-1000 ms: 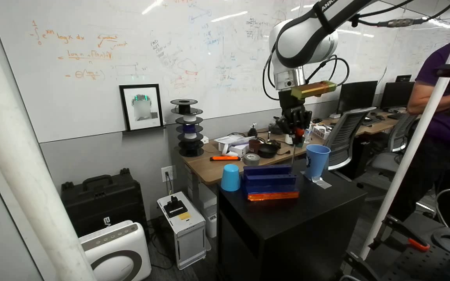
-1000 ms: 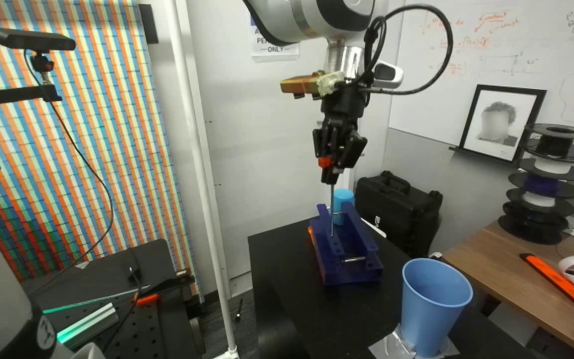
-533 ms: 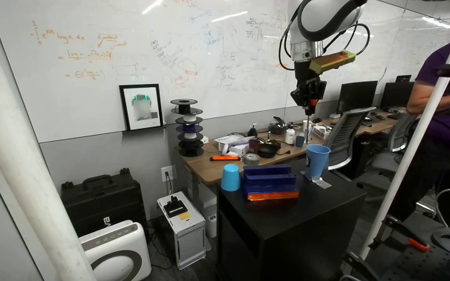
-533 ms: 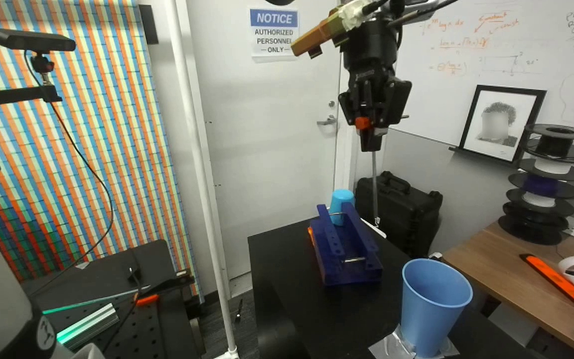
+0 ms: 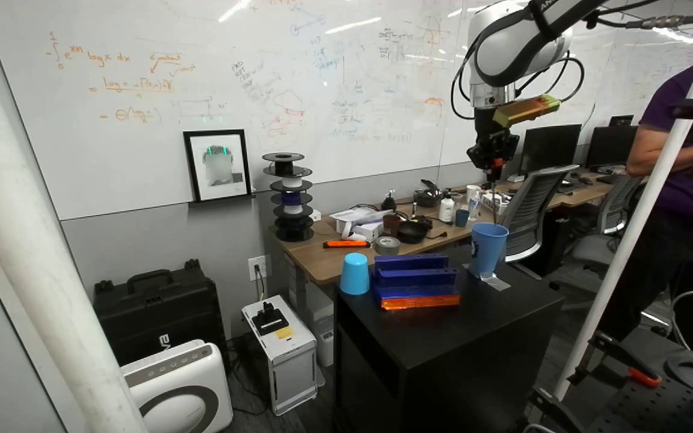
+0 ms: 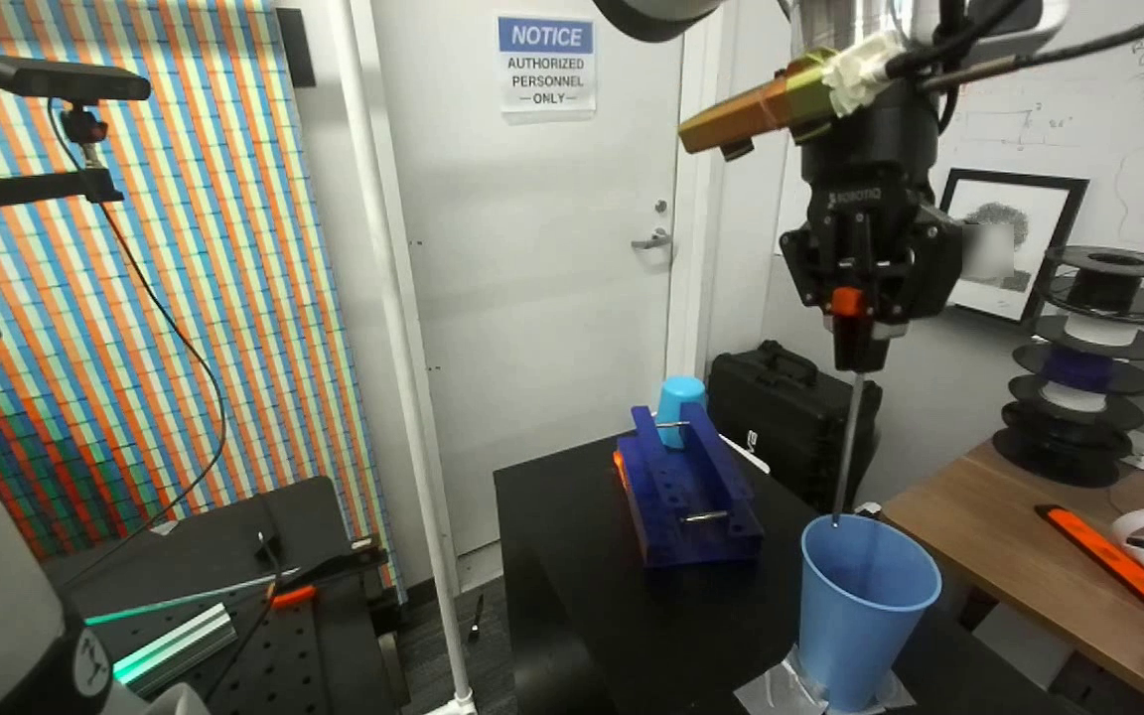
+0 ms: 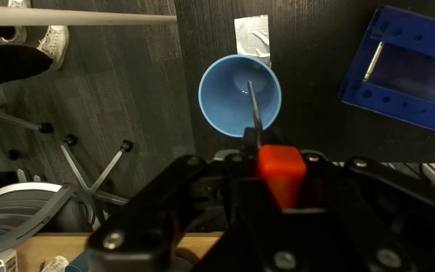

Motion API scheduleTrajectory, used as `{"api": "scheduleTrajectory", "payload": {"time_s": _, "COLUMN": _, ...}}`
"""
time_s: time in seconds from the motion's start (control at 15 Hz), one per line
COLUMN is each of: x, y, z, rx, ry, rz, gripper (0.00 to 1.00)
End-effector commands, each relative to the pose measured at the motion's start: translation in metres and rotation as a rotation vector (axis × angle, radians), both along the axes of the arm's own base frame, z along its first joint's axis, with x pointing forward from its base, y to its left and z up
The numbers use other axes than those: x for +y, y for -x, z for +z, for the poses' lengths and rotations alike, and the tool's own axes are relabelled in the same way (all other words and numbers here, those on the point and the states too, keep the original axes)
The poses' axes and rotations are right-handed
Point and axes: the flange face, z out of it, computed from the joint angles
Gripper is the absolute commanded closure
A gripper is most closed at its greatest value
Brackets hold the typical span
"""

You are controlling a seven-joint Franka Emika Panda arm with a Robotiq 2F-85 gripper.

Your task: Put the orange object in the cup

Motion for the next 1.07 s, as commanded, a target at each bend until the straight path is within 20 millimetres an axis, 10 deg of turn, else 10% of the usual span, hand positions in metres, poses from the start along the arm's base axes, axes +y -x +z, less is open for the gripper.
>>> {"api": "scheduleTrajectory", "payload": {"time_s": 0.0, "x": -0.018, "y": -0.025, "z": -0.021, "rx": 0.007, "ry": 0.018, "rz": 0.008, "gripper": 0.96}}
{"api": "scheduleTrajectory", "payload": {"time_s": 0.4, "x": -0.024, "y": -0.045, "z": -0.085, "rx": 0.048, "ry": -0.007, "rz": 0.038, "gripper": 0.94}}
{"api": "scheduleTrajectory", "payload": {"time_s": 0.53, "x": -0.021, "y": -0.044, "z": -0.094, "rx": 0.063, "ry": -0.021, "rz": 0.057, "gripper": 0.60}}
{"api": "scheduleTrajectory", "payload": {"time_s": 1.0, "x": 0.010, "y": -0.015, "z": -0.047, "rx": 0.037, "ry": -0.086, "rz": 0.228, "gripper": 0.08}}
